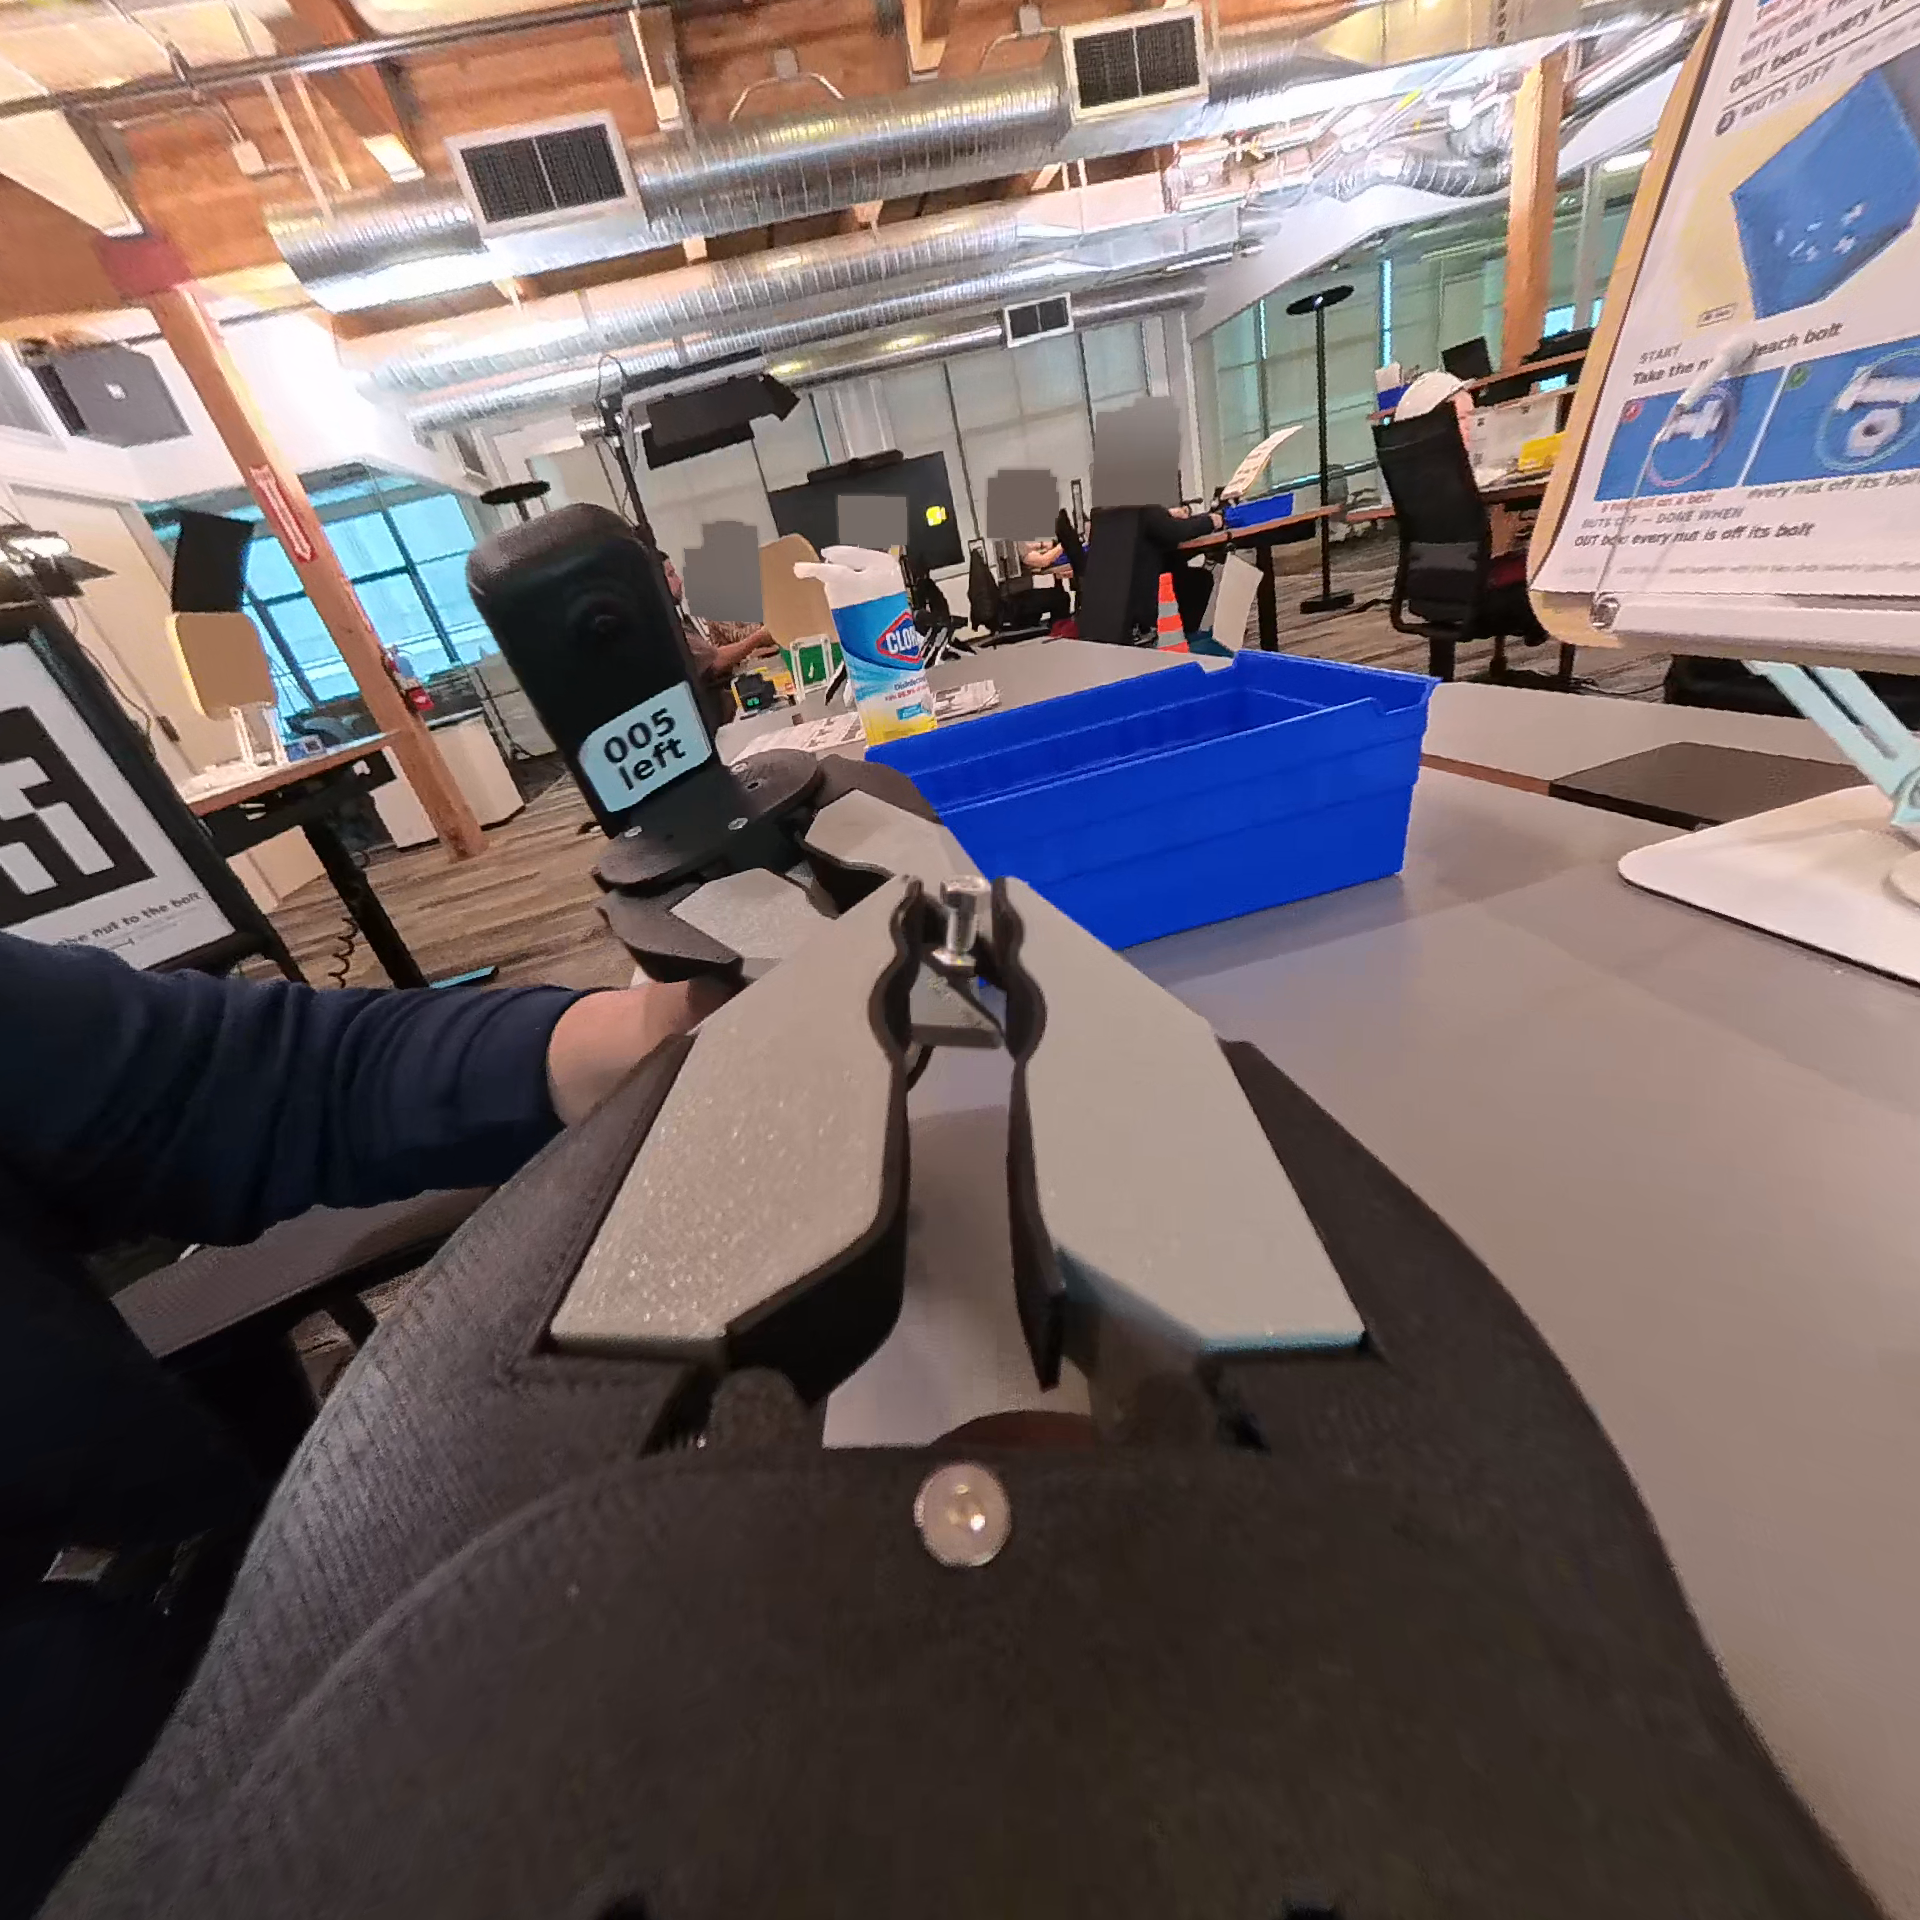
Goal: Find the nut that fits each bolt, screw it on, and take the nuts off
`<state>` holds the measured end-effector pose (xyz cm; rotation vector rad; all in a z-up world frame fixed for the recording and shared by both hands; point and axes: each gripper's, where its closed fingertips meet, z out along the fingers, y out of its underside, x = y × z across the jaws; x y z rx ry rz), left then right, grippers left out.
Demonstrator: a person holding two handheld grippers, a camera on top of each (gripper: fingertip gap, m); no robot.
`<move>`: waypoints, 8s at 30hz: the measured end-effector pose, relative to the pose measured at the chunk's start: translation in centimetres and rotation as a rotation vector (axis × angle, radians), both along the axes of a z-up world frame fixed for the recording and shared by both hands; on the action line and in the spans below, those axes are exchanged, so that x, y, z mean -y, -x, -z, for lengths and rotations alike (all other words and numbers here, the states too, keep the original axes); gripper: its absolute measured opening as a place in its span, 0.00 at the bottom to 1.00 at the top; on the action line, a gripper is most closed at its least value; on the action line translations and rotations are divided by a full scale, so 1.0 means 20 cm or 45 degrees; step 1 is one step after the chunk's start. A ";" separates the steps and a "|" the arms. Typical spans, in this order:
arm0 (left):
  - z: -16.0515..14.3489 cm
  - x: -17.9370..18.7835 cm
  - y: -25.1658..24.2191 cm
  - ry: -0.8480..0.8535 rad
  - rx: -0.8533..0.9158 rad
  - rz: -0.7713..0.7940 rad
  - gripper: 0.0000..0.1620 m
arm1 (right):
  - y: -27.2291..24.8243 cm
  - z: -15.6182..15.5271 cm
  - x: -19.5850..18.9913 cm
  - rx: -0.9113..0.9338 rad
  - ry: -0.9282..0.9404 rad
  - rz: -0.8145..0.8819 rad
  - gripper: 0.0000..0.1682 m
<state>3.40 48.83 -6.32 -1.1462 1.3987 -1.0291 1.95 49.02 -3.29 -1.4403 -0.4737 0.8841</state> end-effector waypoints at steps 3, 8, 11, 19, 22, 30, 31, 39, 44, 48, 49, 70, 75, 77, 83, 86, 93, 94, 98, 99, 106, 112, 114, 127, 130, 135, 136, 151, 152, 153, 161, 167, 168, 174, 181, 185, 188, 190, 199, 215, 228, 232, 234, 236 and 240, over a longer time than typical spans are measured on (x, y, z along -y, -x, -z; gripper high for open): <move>0.01 0.01 0.00 0.001 -0.011 0.015 0.04 | 0.04 0.03 0.00 0.043 0.018 -0.016 0.08; 0.04 0.09 -0.03 -0.053 -0.048 0.062 0.04 | 0.11 0.06 0.00 0.064 0.031 -0.064 0.09; 0.06 0.09 -0.03 -0.082 -0.067 0.060 0.04 | 0.10 0.06 -0.01 0.094 0.020 -0.038 0.09; 0.02 0.00 0.00 -0.033 -0.036 -0.002 0.04 | 0.02 0.04 -0.01 0.045 0.037 -0.012 0.06; 0.04 0.03 -0.01 -0.054 -0.053 0.017 0.04 | 0.07 0.07 -0.02 0.115 0.030 -0.001 0.07; 0.05 0.03 -0.01 -0.077 -0.065 0.011 0.04 | 0.03 0.06 -0.03 0.073 0.044 0.023 0.08; 0.05 0.02 -0.01 -0.069 -0.061 -0.001 0.04 | 0.01 0.05 -0.03 0.059 0.043 0.025 0.07; 0.04 0.04 -0.02 -0.083 -0.063 0.013 0.05 | 0.07 0.06 -0.02 0.089 0.042 -0.012 0.07; 0.06 0.06 -0.03 -0.109 -0.082 0.024 0.04 | 0.07 0.07 -0.02 0.095 0.049 -0.007 0.08; 0.04 0.02 -0.01 -0.062 -0.052 -0.006 0.04 | 0.01 0.03 -0.02 0.044 0.043 0.026 0.08; 0.03 0.00 -0.01 -0.052 -0.044 -0.015 0.04 | 0.00 0.04 -0.02 0.048 0.040 0.033 0.08; 0.01 0.11 -0.01 0.041 -0.006 0.164 0.04 | 0.09 0.02 0.02 0.006 0.042 -0.088 0.05; -0.03 0.17 0.02 0.110 0.039 0.300 0.04 | 0.12 -0.01 0.08 -0.012 0.004 -0.172 0.05; -0.04 0.19 0.03 0.134 0.047 0.336 0.04 | 0.12 -0.02 0.09 -0.027 -0.003 -0.199 0.05; -0.16 0.42 0.17 0.236 0.186 0.767 0.04 | 0.23 -0.13 0.32 -0.113 -0.158 -0.540 0.05; -0.15 0.48 0.19 0.189 0.179 0.835 0.05 | 0.27 -0.14 0.39 -0.075 -0.212 -0.604 0.05; -0.15 0.37 0.14 0.120 0.203 0.625 0.04 | 0.21 -0.13 0.27 -0.026 -0.210 -0.382 0.05; -0.14 0.34 0.12 0.079 0.195 0.559 0.04 | 0.19 -0.12 0.24 -0.018 -0.201 -0.337 0.05; -0.12 0.34 0.12 -0.059 0.162 0.506 0.04 | 0.21 -0.11 0.26 -0.025 -0.184 -0.385 0.05; -0.13 0.37 0.13 -0.022 0.169 0.557 0.04 | 0.22 -0.12 0.28 -0.050 -0.184 -0.431 0.05; -0.13 0.33 0.12 0.021 0.183 0.517 0.04 | 0.19 -0.13 0.25 -0.066 -0.185 -0.367 0.12; -0.15 0.25 0.10 -0.059 0.222 0.357 0.04 | 0.16 -0.12 0.20 -0.075 -0.155 -0.296 0.15; -0.15 0.21 0.10 -0.083 0.230 0.298 0.04 | 0.15 -0.11 0.18 -0.070 -0.136 -0.272 0.15; -0.08 0.18 0.04 -0.238 0.130 0.135 0.04 | 0.16 -0.05 0.10 -0.039 -0.051 -0.198 0.04; -0.08 0.21 0.04 -0.201 0.131 0.208 0.04 | 0.17 -0.05 0.13 -0.049 -0.060 -0.251 0.04; -0.09 0.26 0.07 -0.177 0.152 0.296 0.04 | 0.18 -0.09 0.18 -0.061 -0.101 -0.305 0.04; -0.09 0.27 0.07 -0.191 0.154 0.291 0.04 | 0.18 -0.09 0.18 -0.058 -0.106 -0.306 0.04; -0.11 0.14 0.05 -0.223 0.164 0.108 0.04 | 0.12 -0.04 0.08 0.034 -0.081 -0.101 0.15; -0.11 0.11 0.05 -0.222 0.160 0.064 0.04 | 0.12 -0.04 0.09 0.024 -0.080 -0.107 0.15; -0.10 0.09 0.05 -0.223 0.147 0.033 0.04 | 0.11 -0.05 0.09 0.012 -0.081 -0.107 0.14; -0.06 0.08 0.03 -0.262 0.083 0.003 0.04 | 0.10 -0.03 0.06 0.019 -0.055 -0.065 0.11; -0.04 0.12 0.02 -0.264 0.067 0.051 0.04 | 0.13 -0.01 0.05 0.028 -0.040 -0.080 0.05; -0.04 0.13 0.02 -0.264 0.066 0.062 0.04 | 0.13 -0.01 0.06 0.029 -0.039 -0.088 0.05; -0.04 0.22 0.03 -0.207 0.091 0.228 0.04 | 0.12 -0.11 0.13 -0.116 -0.087 -0.199 0.04; 0.03 0.15 0.00 -0.293 0.012 0.119 0.04 | 0.03 -0.13 0.11 0.019 -0.177 -0.022 0.04; 0.06 0.13 0.00 -0.272 -0.020 0.102 0.04 | -0.08 -0.28 0.17 0.162 -0.257 0.244 0.04; 0.07 0.11 -0.01 -0.263 -0.047 0.081 0.04 | -0.39 -0.48 0.28 0.326 -0.297 0.598 0.04; 0.08 0.10 -0.01 -0.260 -0.071 0.072 0.04 | -0.73 -0.51 0.31 0.477 -0.197 0.872 0.04; 0.10 0.09 -0.01 -0.317 -0.101 0.042 0.04 | -1.70 0.45 0.01 0.774 0.956 1.042 0.05; 0.14 0.01 -0.03 -0.244 -0.128 -0.008 0.05 | -1.05 -0.05 0.04 0.672 0.527 0.787 0.13; 0.18 0.01 -0.02 -0.370 -0.180 -0.043 0.04 | 0.04 0.24 0.01 0.350 0.601 0.134 0.05; 0.16 0.01 -0.02 -0.356 -0.180 -0.040 0.05 | 0.03 0.23 0.00 0.246 0.585 0.114 0.02; 0.17 0.01 -0.02 -0.386 -0.203 -0.056 0.05 | 0.02 0.23 0.00 0.219 0.594 0.108 0.02; 0.18 0.02 -0.02 -0.413 -0.208 -0.064 0.05 | 0.01 0.24 0.00 0.238 0.592 0.129 0.02; 0.20 0.02 -0.03 -0.312 -0.240 -0.044 0.08 | -0.06 0.18 0.04 0.260 0.537 0.210 0.01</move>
